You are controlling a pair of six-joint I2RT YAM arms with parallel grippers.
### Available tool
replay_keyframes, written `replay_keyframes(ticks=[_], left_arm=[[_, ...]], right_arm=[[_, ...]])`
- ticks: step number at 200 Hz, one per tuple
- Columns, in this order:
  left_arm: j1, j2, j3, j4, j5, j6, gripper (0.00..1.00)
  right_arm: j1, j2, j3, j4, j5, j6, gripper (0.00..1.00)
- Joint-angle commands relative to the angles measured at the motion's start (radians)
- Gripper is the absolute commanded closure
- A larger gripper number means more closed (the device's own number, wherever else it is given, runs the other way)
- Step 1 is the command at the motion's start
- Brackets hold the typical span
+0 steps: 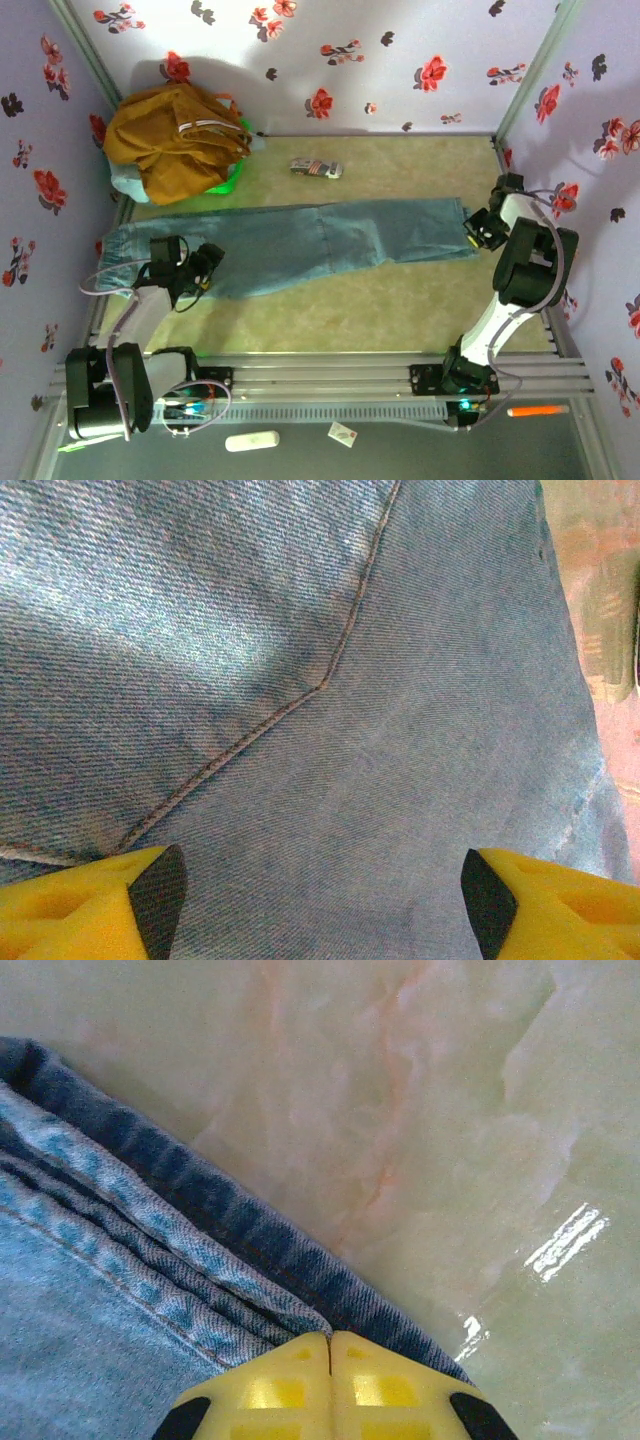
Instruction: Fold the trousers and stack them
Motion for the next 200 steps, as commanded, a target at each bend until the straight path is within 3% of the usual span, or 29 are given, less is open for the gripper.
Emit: replay_keyframes(ticks=[1, 36, 67, 129, 148, 162, 177, 200], left_arm=[[-0.004, 0.001, 0.004, 0.017, 0.016, 0.019, 0.23], [-0.004, 0.012, -0.007, 0.04, 0.022, 0.012, 0.23], [-0.005, 0.024, -0.016, 0.049, 0.029, 0.014, 0.23], [-0.005, -0.004, -0.036, 0.048, 0.033, 0.005, 0.22], [-0.004, -0.001, -0.037, 0.052, 0.033, 0.004, 0.22], [-0.004, 0.003, -0.034, 0.05, 0.033, 0.005, 0.22], [-0.004, -0.001, -0.033, 0.042, 0.033, 0.007, 0.22], [-0.004, -0.016, -0.035, 0.031, 0.034, 0.011, 0.22]], right_arm=[[-0.007, -0.045, -0.022, -0.026, 0.008, 0.015, 0.74], [-0.004, -0.05, -0.121, 0.026, -0.031, 0.033, 0.62], [0.001, -0.023, -0.137, 0.049, -0.094, 0.033, 0.62], [0.01, -0.082, -0.099, 0.032, -0.082, 0.043, 0.65], [0.01, -0.016, -0.041, -0.004, -0.061, 0.031, 0.71], [0.011, 0.021, -0.032, 0.001, -0.064, 0.038, 0.9], [0.01, 0.011, -0.044, 0.016, -0.058, 0.041, 1.0], [0.01, -0.031, -0.044, 0.009, -0.024, 0.033, 1.0]])
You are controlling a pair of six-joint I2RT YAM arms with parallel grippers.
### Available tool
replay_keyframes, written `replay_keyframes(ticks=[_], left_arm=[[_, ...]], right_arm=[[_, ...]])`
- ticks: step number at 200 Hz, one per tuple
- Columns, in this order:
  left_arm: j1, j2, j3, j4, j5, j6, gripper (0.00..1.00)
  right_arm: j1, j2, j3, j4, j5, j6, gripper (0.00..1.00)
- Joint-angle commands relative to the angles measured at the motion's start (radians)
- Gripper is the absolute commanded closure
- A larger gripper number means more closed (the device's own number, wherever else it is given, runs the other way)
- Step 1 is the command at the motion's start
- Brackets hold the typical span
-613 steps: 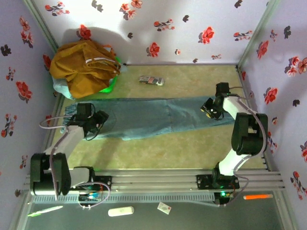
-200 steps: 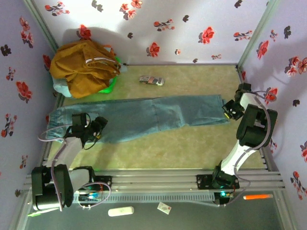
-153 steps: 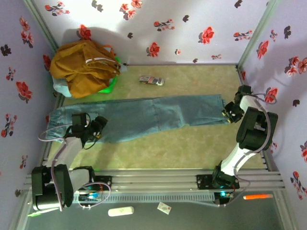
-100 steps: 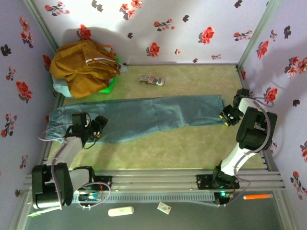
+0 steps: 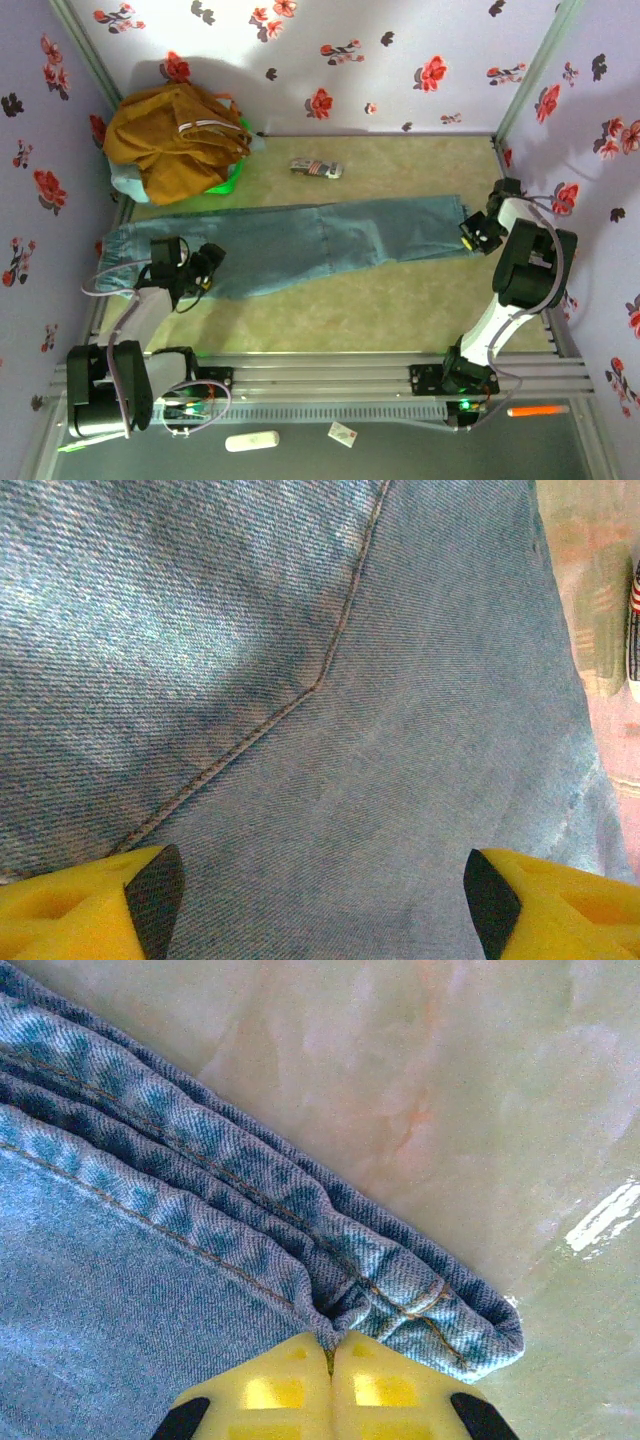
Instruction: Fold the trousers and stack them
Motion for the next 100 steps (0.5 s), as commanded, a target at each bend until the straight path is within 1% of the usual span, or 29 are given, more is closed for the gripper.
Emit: replay_keyframes(ticks=[1, 34, 60, 81, 100], left_arm=[[-0.004, -0.026, -0.013, -0.015, 0.014, 0.01, 0.22], [-0.004, -0.035, 0.0, -0.027, 0.015, 0.013, 0.22], [-0.004, -0.034, 0.012, -0.026, 0.022, 0.014, 0.22], [-0.003, -0.032, 0.014, -0.019, 0.029, 0.013, 0.22], [-0.004, -0.029, 0.01, -0.017, 0.034, 0.014, 0.22]], right_arm=[[0.004, -0.027, 0.007, -0.025, 0.047, -0.001, 1.0], [0.003, -0.151, 0.018, -0.055, 0.085, 0.001, 1.0], [-0.007, -0.215, 0.05, -0.112, 0.164, -0.019, 1.0], [-0.037, -0.243, -0.019, -0.083, 0.185, -0.018, 1.0], [-0.048, -0.227, -0.112, -0.03, 0.18, -0.013, 1.0]])
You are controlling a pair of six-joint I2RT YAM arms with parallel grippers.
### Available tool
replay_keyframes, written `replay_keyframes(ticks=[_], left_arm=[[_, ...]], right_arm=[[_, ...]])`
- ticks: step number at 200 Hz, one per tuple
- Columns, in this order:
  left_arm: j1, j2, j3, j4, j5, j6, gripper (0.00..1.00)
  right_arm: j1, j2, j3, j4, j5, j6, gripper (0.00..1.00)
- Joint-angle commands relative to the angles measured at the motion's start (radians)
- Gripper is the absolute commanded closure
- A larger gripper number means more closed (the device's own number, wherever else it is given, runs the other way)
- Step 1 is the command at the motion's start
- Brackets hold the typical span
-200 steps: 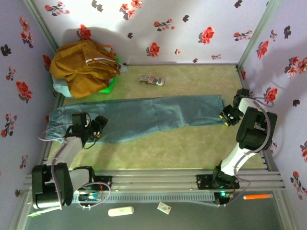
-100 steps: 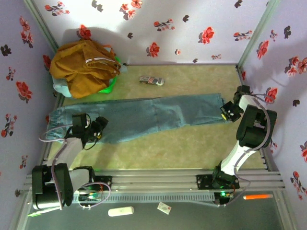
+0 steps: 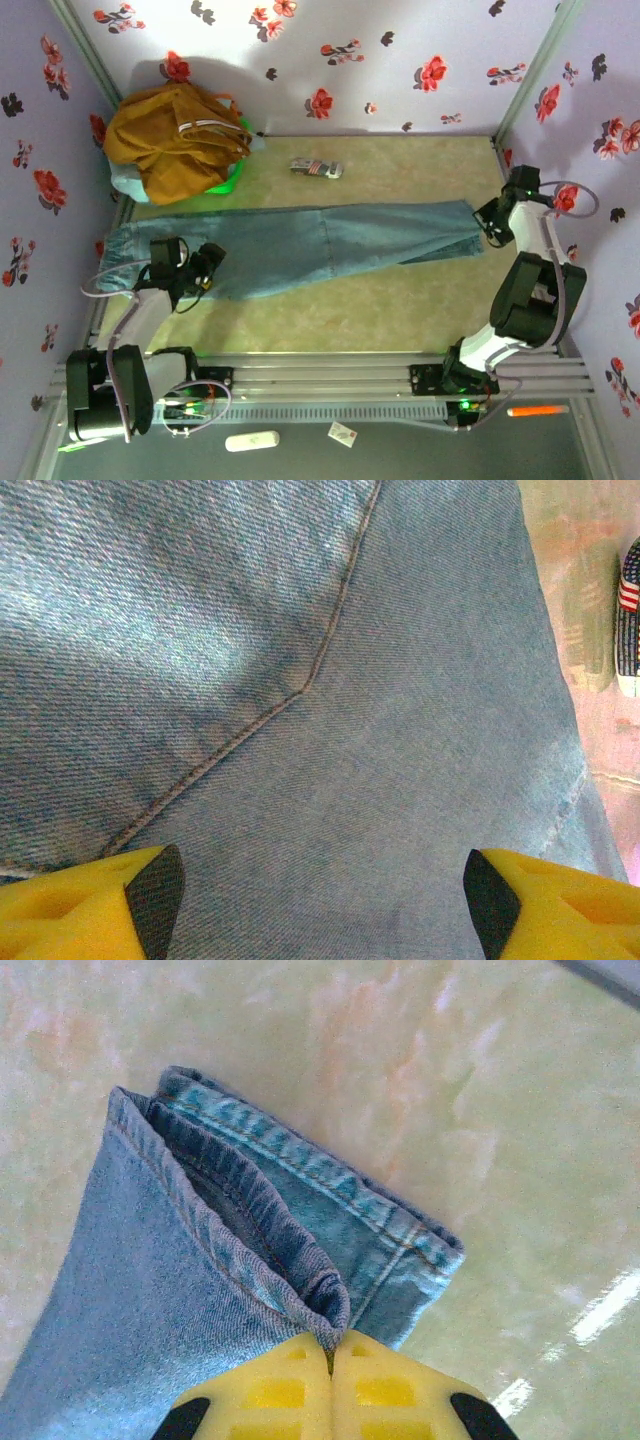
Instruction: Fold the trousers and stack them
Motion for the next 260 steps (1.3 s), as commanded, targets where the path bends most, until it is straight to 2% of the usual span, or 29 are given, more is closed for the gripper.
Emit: replay_keyframes(ticks=[1, 18, 22, 29, 34, 44, 59, 97, 117, 135, 171, 233, 260], left_arm=[[-0.004, -0.008, 0.01, -0.007, 0.023, 0.014, 0.22], [-0.003, -0.008, 0.006, -0.006, 0.033, 0.016, 0.22], [-0.003, -0.008, 0.006, -0.007, 0.035, 0.017, 0.22], [-0.004, -0.009, 0.006, -0.011, 0.036, 0.02, 0.22], [-0.004, -0.009, 0.006, -0.013, 0.038, 0.022, 0.22], [-0.004, -0.012, 0.009, -0.023, 0.04, 0.026, 0.21], [-0.003, -0.014, 0.016, -0.032, 0.043, 0.03, 0.2], [-0.004, -0.01, 0.027, -0.024, 0.043, 0.023, 0.18], [-0.003, 0.002, 0.037, -0.024, 0.043, 0.025, 0.18], [-0.004, 0.018, 0.045, -0.022, 0.044, 0.027, 0.18], [-0.004, 0.053, 0.062, -0.029, 0.052, 0.042, 0.17], [-0.003, 0.076, 0.072, -0.026, 0.051, 0.043, 0.18], [-0.004, 0.1, 0.085, -0.026, 0.052, 0.049, 0.18]], right_arm=[[-0.029, 0.025, -0.102, 0.014, 0.08, -0.004, 1.0], [-0.043, 0.071, -0.148, 0.036, 0.07, -0.003, 0.96], [-0.046, 0.079, -0.153, 0.037, 0.074, -0.002, 0.9], [-0.049, 0.087, -0.157, 0.039, 0.076, -0.001, 0.72], [-0.049, 0.087, -0.154, 0.037, 0.072, -0.005, 0.64], [-0.049, 0.075, -0.137, 0.021, 0.073, -0.008, 0.57], [-0.048, 0.044, -0.105, -0.003, 0.085, -0.009, 0.53], [-0.04, 0.032, 0.019, -0.014, 0.046, -0.016, 0.51], [-0.013, 0.138, 0.114, 0.004, -0.039, -0.048, 0.57], [0.039, 0.273, 0.25, -0.043, -0.05, -0.097, 0.6], [0.119, 0.462, 0.452, -0.128, 0.029, -0.143, 0.55], [0.122, 0.615, 0.608, -0.217, 0.147, -0.212, 0.53], [0.12, 0.679, 0.671, -0.248, 0.117, -0.22, 0.54]])
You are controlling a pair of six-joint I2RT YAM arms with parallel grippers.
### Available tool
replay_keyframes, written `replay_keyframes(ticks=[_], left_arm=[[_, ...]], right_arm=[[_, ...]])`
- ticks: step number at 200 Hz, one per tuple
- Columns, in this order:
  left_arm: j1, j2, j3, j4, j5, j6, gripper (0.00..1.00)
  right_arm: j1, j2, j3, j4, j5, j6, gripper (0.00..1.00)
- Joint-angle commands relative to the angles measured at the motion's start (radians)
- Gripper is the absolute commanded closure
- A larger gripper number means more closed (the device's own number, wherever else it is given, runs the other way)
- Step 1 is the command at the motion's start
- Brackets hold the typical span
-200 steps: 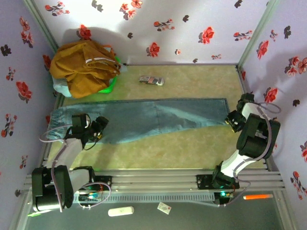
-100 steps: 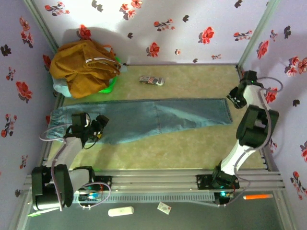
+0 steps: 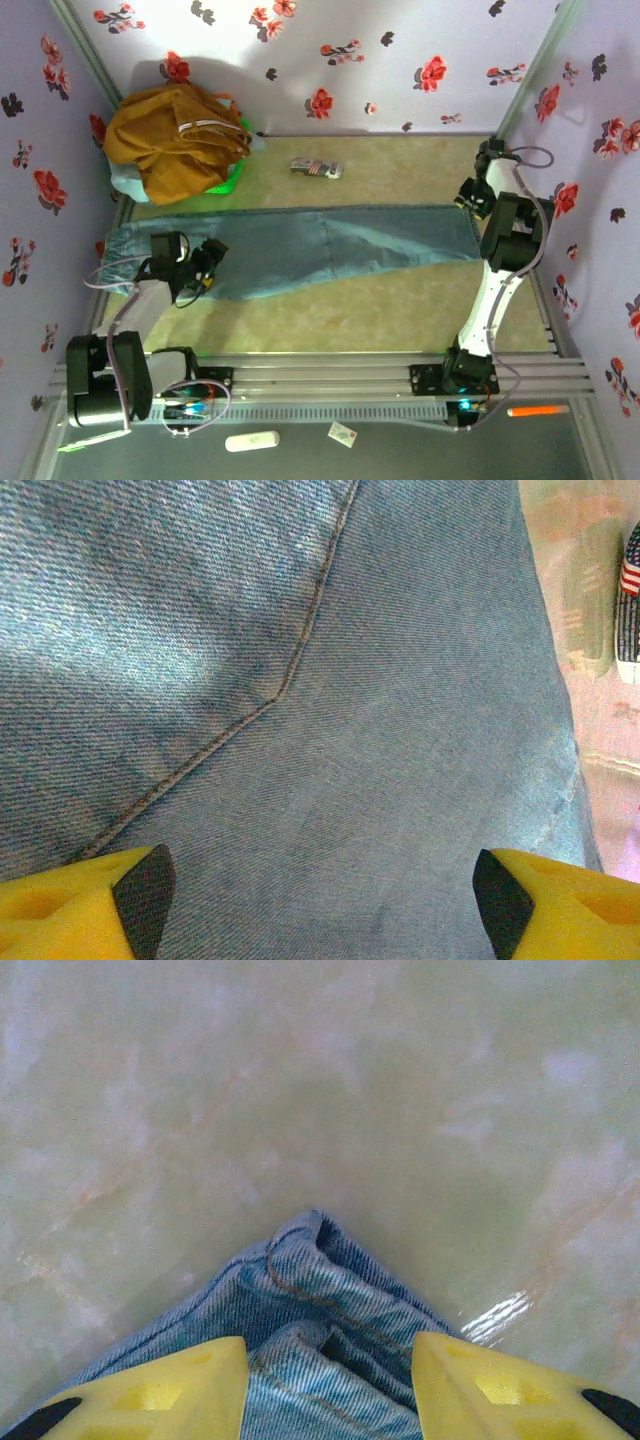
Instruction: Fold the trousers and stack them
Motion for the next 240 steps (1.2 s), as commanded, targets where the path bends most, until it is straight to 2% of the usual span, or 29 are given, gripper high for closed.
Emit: replay_keyframes(ticks=[1, 18, 65, 83, 101, 114, 123, 135, 150, 190, 240], left_arm=[[-0.004, 0.023, 0.032, -0.015, 0.015, 0.033, 0.18], [-0.004, 0.031, 0.038, -0.02, 0.014, 0.039, 0.18], [-0.005, 0.028, 0.035, -0.02, 0.014, 0.041, 0.18], [-0.004, 0.029, 0.035, -0.021, 0.014, 0.04, 0.18], [-0.004, 0.026, 0.037, -0.023, 0.015, 0.039, 0.18], [-0.004, 0.022, 0.037, -0.025, 0.014, 0.04, 0.18], [-0.004, 0.02, 0.038, -0.029, 0.015, 0.041, 0.18], [-0.004, 0.016, 0.04, -0.032, 0.016, 0.041, 0.18], [-0.004, 0.011, 0.041, -0.041, 0.019, 0.048, 0.18], [-0.003, -0.002, 0.049, -0.063, 0.021, 0.058, 0.18], [-0.004, -0.021, 0.064, -0.083, 0.022, 0.067, 0.19]], right_arm=[[-0.004, 0.06, 0.067, -0.072, 0.02, -0.036, 0.54], [-0.002, 0.072, 0.065, -0.062, -0.011, -0.031, 0.59], [-0.002, 0.017, 0.019, -0.03, 0.018, -0.014, 0.77], [-0.002, -0.007, 0.011, -0.027, 0.032, -0.005, 0.78], [-0.001, -0.021, 0.013, -0.036, 0.033, 0.002, 0.68], [-0.001, -0.03, 0.012, -0.034, 0.014, 0.001, 0.67], [0.0, -0.033, 0.012, -0.033, 0.007, 0.001, 0.74], [-0.001, -0.036, 0.014, -0.032, 0.0, 0.001, 0.89], [-0.002, -0.04, 0.018, -0.028, -0.016, -0.004, 1.0], [-0.001, -0.072, 0.046, -0.025, 0.02, 0.016, 1.0], [-0.014, -0.136, 0.102, -0.033, 0.163, 0.024, 1.0]])
